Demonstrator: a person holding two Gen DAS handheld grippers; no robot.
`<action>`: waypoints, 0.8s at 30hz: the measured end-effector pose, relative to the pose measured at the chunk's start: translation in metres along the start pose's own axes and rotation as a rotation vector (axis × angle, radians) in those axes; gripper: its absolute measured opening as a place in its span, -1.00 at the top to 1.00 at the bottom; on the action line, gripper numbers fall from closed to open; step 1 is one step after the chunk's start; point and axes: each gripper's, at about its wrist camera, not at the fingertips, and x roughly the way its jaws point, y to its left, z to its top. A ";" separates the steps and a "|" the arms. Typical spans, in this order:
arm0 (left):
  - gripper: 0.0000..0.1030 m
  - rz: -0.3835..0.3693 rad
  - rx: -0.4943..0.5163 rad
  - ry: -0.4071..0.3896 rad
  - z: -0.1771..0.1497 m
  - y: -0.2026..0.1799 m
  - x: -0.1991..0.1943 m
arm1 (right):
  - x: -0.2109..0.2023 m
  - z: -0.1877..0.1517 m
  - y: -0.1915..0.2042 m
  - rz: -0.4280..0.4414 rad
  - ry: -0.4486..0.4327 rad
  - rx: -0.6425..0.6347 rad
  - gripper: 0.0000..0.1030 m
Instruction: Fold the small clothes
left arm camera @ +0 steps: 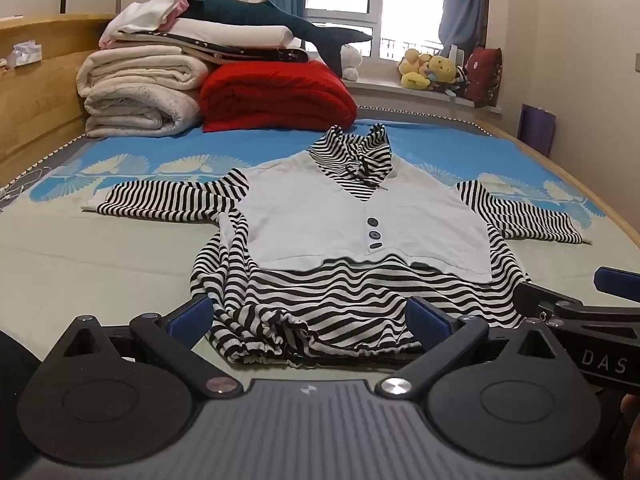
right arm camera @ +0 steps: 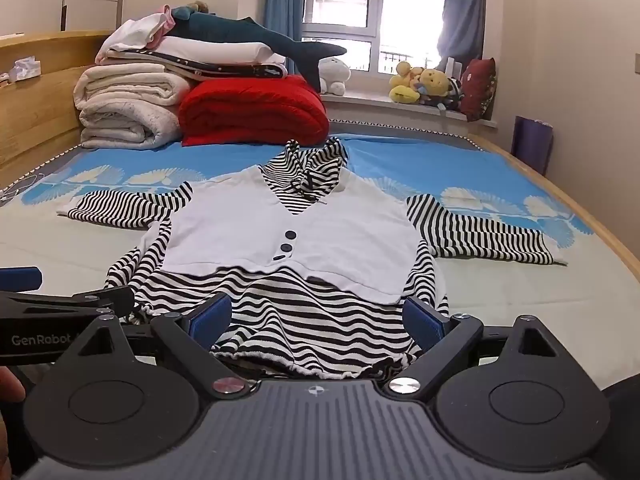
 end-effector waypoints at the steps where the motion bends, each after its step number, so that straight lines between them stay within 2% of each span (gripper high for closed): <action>1: -0.98 -0.002 0.000 0.003 0.000 0.001 0.000 | 0.000 0.000 0.000 0.000 0.000 0.000 -0.80; 24: -0.98 -0.001 0.002 -0.001 -0.004 0.002 0.006 | 0.001 0.001 -0.001 -0.002 0.000 0.010 -0.81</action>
